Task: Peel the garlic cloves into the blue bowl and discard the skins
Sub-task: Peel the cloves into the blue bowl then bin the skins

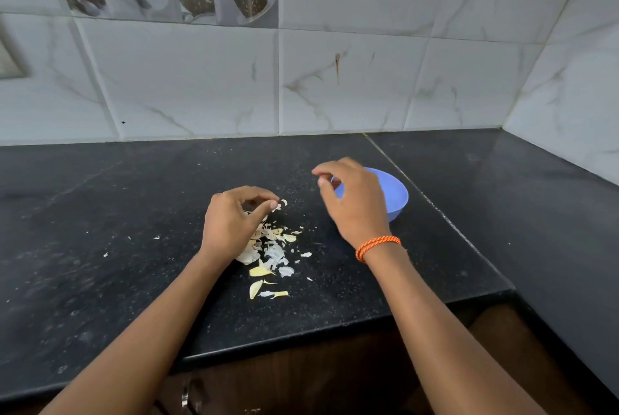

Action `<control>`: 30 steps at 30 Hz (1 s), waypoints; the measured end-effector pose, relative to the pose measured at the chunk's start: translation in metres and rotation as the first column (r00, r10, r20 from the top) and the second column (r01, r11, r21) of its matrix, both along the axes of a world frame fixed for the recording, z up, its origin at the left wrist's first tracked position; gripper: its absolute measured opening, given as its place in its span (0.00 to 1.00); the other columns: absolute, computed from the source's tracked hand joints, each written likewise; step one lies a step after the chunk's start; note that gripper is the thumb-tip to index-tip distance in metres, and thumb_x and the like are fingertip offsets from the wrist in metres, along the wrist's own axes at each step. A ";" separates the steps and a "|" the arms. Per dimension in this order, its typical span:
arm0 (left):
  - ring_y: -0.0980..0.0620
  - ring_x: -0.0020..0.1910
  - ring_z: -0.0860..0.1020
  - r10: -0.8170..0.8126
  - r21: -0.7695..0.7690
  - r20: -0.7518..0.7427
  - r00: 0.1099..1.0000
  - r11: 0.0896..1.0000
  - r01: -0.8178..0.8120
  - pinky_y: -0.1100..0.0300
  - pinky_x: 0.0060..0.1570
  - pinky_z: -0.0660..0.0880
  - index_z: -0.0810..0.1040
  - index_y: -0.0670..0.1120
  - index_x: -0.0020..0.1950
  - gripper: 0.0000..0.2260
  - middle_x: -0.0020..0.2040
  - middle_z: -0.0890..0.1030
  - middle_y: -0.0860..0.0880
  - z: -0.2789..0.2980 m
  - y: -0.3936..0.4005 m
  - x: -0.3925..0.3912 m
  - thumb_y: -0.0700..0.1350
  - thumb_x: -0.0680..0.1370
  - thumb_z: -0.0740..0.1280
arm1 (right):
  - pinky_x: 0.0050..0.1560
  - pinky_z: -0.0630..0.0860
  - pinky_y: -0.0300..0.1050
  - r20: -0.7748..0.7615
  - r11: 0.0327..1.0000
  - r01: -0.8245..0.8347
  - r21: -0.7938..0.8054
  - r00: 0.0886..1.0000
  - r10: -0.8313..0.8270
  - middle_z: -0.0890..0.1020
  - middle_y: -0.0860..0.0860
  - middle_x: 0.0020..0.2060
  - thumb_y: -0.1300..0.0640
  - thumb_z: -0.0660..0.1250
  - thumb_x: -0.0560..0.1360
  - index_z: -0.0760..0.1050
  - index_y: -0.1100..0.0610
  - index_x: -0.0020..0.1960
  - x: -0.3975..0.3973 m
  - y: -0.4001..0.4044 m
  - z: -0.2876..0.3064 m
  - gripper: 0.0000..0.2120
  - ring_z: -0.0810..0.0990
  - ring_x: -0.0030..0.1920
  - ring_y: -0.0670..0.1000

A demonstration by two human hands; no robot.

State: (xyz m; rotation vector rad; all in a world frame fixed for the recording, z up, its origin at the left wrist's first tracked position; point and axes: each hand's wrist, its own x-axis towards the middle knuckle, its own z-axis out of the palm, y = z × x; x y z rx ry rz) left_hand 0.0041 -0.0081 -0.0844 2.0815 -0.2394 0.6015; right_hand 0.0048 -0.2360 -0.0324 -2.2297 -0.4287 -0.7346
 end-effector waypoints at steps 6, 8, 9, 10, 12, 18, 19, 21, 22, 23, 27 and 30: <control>0.54 0.43 0.86 -0.028 -0.024 -0.013 1.000 0.999 0.027 0.48 0.46 0.83 0.90 0.56 0.49 0.03 0.45 0.88 0.61 0.003 0.005 0.000 0.47 0.77 0.80 | 0.49 0.83 0.55 -0.226 0.988 -0.152 -0.003 0.963 0.148 0.86 0.43 0.40 0.53 0.66 0.83 0.85 0.47 0.53 -0.004 0.026 -0.029 0.08 0.84 0.43 0.44; 0.54 0.41 0.85 -0.008 -0.030 -0.020 1.000 1.000 0.007 0.47 0.45 0.83 0.90 0.57 0.47 0.01 0.43 0.88 0.60 0.004 0.008 0.001 0.51 0.76 0.80 | 0.53 0.82 0.54 -0.270 0.985 -0.163 -0.056 0.952 0.142 0.85 0.43 0.44 0.57 0.68 0.83 0.86 0.48 0.53 -0.002 0.031 -0.038 0.08 0.82 0.47 0.44; 0.54 0.40 0.85 0.005 -0.027 -0.026 1.000 1.000 -0.006 0.46 0.44 0.83 0.90 0.57 0.46 0.02 0.42 0.88 0.60 0.005 0.008 0.002 0.53 0.76 0.80 | 0.54 0.81 0.53 -0.277 0.982 -0.159 -0.099 0.953 0.126 0.84 0.44 0.47 0.59 0.70 0.82 0.86 0.47 0.53 -0.001 0.033 -0.043 0.09 0.80 0.51 0.45; 0.54 0.38 0.85 0.010 -0.029 -0.029 1.000 1.000 -0.011 0.46 0.43 0.84 0.90 0.56 0.46 0.02 0.41 0.87 0.59 0.005 0.009 0.002 0.53 0.77 0.79 | 0.55 0.80 0.51 -0.287 0.980 -0.154 -0.124 0.951 0.113 0.81 0.44 0.49 0.62 0.71 0.81 0.86 0.47 0.53 0.000 0.034 -0.047 0.11 0.78 0.53 0.46; 0.55 0.36 0.86 0.000 -0.020 -0.029 1.000 1.000 -0.001 0.47 0.42 0.84 0.90 0.56 0.51 0.02 0.39 0.87 0.59 0.004 0.009 0.003 0.50 0.80 0.77 | 0.54 0.79 0.49 -0.301 0.981 -0.144 -0.127 0.948 0.100 0.80 0.44 0.50 0.64 0.71 0.80 0.85 0.47 0.53 0.003 0.038 -0.052 0.13 0.76 0.53 0.46; 0.57 0.38 0.85 0.061 0.017 -0.062 0.996 0.998 -0.060 0.46 0.42 0.85 0.89 0.57 0.45 0.04 0.41 0.87 0.61 0.003 0.013 0.007 0.47 0.77 0.80 | 0.44 0.75 0.49 -0.289 0.992 -0.075 -0.100 0.957 0.043 0.80 0.48 0.47 0.51 0.66 0.84 0.84 0.52 0.47 0.015 0.054 -0.051 0.11 0.77 0.50 0.50; 0.56 0.39 0.85 0.061 0.005 -0.069 0.996 0.998 -0.061 0.46 0.42 0.85 0.89 0.57 0.44 0.06 0.42 0.87 0.60 0.001 0.015 0.009 0.45 0.76 0.81 | 0.42 0.75 0.47 -0.286 0.993 -0.068 -0.101 0.957 0.037 0.79 0.47 0.48 0.51 0.68 0.83 0.83 0.52 0.45 0.018 0.057 -0.051 0.10 0.77 0.50 0.50; 0.55 0.39 0.85 0.063 -0.015 -0.076 0.995 0.998 -0.064 0.46 0.43 0.85 0.89 0.56 0.46 0.08 0.42 0.87 0.59 -0.001 0.019 0.011 0.42 0.77 0.80 | 0.44 0.78 0.48 -0.282 0.991 -0.076 -0.110 0.959 0.042 0.77 0.46 0.50 0.55 0.71 0.81 0.81 0.50 0.46 0.025 0.064 -0.052 0.05 0.77 0.51 0.49; 0.55 0.39 0.85 0.068 -0.029 -0.076 0.995 0.997 -0.070 0.48 0.42 0.85 0.89 0.55 0.48 0.07 0.42 0.87 0.58 -0.001 0.020 0.011 0.42 0.78 0.79 | 0.46 0.80 0.51 -0.287 0.989 -0.085 -0.125 0.957 0.046 0.77 0.46 0.51 0.57 0.71 0.81 0.81 0.49 0.48 0.027 0.068 -0.052 0.05 0.78 0.52 0.49; 0.54 0.39 0.86 0.076 -0.043 -0.074 0.994 0.996 -0.080 0.51 0.42 0.85 0.89 0.55 0.50 0.07 0.42 0.87 0.58 -0.001 0.020 0.011 0.42 0.80 0.77 | 0.48 0.81 0.53 -0.300 0.985 -0.096 -0.141 0.953 0.050 0.78 0.47 0.51 0.57 0.70 0.82 0.81 0.48 0.49 0.030 0.072 -0.052 0.05 0.78 0.53 0.50; 0.50 0.36 0.85 0.156 -0.049 -0.086 0.984 0.986 -0.161 0.57 0.38 0.81 0.89 0.56 0.55 0.11 0.40 0.87 0.59 -0.002 0.024 0.014 0.41 0.84 0.70 | 0.52 0.80 0.54 -0.328 0.959 -0.119 -0.255 0.944 0.030 0.80 0.49 0.53 0.52 0.69 0.83 0.85 0.49 0.54 0.032 0.085 -0.050 0.06 0.77 0.57 0.51; 0.56 0.39 0.85 0.177 -0.014 -0.116 0.977 0.984 -0.180 0.56 0.42 0.82 0.89 0.55 0.53 0.11 0.40 0.87 0.59 -0.003 0.026 0.016 0.40 0.84 0.70 | 0.51 0.81 0.52 -0.319 0.945 -0.127 -0.302 0.947 0.025 0.79 0.48 0.51 0.53 0.72 0.81 0.84 0.49 0.52 0.030 0.088 -0.049 0.02 0.77 0.55 0.51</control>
